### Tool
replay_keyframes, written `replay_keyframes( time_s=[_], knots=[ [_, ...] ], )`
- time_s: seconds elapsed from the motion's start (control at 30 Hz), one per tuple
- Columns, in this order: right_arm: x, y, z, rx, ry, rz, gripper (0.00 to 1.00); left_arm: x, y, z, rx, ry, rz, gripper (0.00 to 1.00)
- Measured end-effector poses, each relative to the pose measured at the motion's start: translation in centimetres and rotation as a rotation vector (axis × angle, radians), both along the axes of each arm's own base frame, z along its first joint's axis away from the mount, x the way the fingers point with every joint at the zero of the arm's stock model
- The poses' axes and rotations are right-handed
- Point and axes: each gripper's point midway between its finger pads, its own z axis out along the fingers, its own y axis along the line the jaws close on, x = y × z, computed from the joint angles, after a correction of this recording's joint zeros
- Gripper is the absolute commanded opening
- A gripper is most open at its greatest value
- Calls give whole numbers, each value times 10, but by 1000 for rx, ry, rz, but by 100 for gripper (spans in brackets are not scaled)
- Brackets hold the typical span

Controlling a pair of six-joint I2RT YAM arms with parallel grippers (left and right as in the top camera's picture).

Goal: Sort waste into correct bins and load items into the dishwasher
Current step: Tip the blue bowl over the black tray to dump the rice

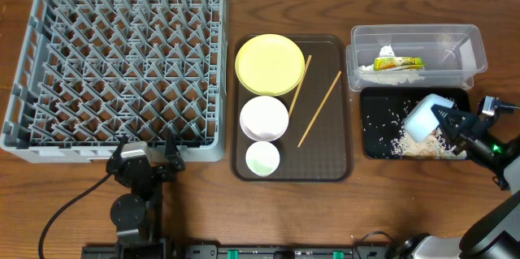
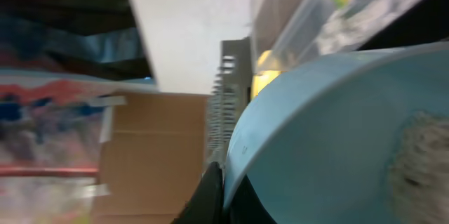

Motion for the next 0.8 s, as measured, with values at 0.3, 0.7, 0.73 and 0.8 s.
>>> replay_keyframes(
  time_s=[0.3, 0.7, 0.73, 0.8],
  knots=[
    [1, 0, 5, 31, -2, 4, 1, 0, 0, 0, 0, 0, 0, 93],
    [4, -3, 10, 135, 71, -2, 1, 0, 0, 0, 0, 0, 0, 93],
    [4, -4, 10, 135, 70, -3, 1, 0, 0, 0, 0, 0, 0, 93],
    [6, -5, 10, 136, 77, -7, 1, 0, 0, 0, 0, 0, 0, 93]
  ],
)
